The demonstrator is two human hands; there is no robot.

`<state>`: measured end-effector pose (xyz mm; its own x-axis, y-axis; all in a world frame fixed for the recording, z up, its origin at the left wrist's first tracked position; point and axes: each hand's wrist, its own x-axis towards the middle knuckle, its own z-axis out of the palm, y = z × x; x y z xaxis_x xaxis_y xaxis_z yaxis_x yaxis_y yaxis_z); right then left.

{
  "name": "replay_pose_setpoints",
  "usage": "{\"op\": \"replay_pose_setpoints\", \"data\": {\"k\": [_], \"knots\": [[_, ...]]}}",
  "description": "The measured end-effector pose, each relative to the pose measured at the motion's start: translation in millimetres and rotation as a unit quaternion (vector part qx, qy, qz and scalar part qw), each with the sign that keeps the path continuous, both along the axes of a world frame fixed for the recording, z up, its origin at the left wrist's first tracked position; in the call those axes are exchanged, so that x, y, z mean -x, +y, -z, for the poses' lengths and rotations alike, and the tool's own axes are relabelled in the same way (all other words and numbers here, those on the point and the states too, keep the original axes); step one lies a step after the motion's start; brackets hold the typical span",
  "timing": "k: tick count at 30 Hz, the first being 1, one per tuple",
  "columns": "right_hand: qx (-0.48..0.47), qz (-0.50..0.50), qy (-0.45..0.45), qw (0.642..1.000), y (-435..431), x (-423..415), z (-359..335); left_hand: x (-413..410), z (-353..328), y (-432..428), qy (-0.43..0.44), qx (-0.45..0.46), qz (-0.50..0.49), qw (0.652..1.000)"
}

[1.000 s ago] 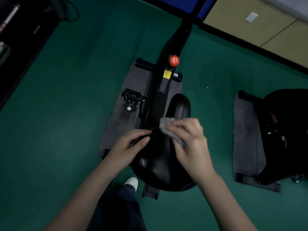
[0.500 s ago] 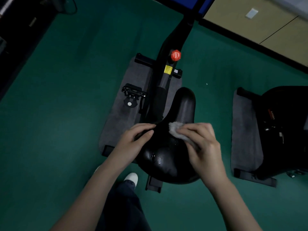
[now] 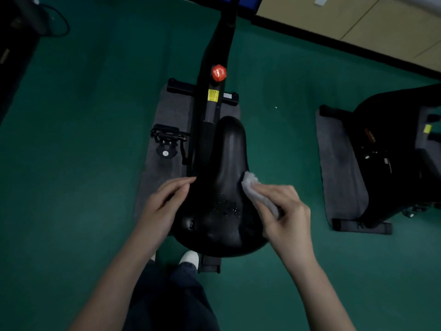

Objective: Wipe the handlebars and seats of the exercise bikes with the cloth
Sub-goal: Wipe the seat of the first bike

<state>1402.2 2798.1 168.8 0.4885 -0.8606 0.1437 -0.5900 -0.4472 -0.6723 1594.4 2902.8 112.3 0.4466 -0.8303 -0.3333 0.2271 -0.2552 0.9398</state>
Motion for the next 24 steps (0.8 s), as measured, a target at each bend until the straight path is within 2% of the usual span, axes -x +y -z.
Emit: {"op": "replay_pose_setpoints", "data": {"k": [4, 6, 8, 9, 11, 14, 16, 18, 20, 22, 24], "knots": [[-0.021, 0.001, -0.009, 1.000, -14.3, 4.2, 3.8, 0.3, -1.6, -0.2, -0.003, 0.007, 0.004, 1.000], [-0.134, 0.037, 0.006, 0.990, -40.2, -4.9, 8.1, 1.0, -1.9, 0.3, 0.000, 0.012, 0.007, 1.000], [-0.286, 0.053, -0.008, 0.957, -60.8, -8.5, 11.0, 1.7, -2.0, 0.8, 0.008, 0.014, -0.001, 1.000], [-0.330, 0.048, -0.029, 0.942, -65.2, -6.6, 12.4, 2.0, -2.2, 0.7, 0.013, 0.015, -0.006, 1.000], [-0.336, 0.023, -0.066, 0.939, -61.6, 3.4, 12.9, 3.5, -3.4, 0.0, 0.017, 0.019, -0.007, 1.000], [-0.271, -0.010, -0.107, 0.957, -44.6, 22.7, 16.0, 5.8, -7.2, -0.7, 0.024, 0.023, -0.008, 0.999], [-0.291, 0.001, -0.136, 0.947, -46.3, 26.1, 21.4, 6.0, -9.1, -1.3, 0.024, 0.020, -0.013, 0.999], [-0.353, 0.034, -0.148, 0.923, -57.4, 21.3, 28.1, 6.1, -10.3, -2.0, 0.021, 0.015, -0.013, 1.000], [-0.430, 0.065, -0.170, 0.884, -67.1, 15.9, 33.7, 6.0, -9.7, -2.1, 0.020, 0.014, -0.016, 1.000], [-0.488, 0.089, -0.216, 0.841, -68.3, 17.5, 38.4, 6.6, -8.6, -1.9, 0.024, 0.012, -0.018, 0.999], [-0.507, 0.123, -0.280, 0.806, -58.6, 26.6, 43.3, 7.6, -7.1, -1.9, 0.027, 0.008, -0.024, 0.999]]}}
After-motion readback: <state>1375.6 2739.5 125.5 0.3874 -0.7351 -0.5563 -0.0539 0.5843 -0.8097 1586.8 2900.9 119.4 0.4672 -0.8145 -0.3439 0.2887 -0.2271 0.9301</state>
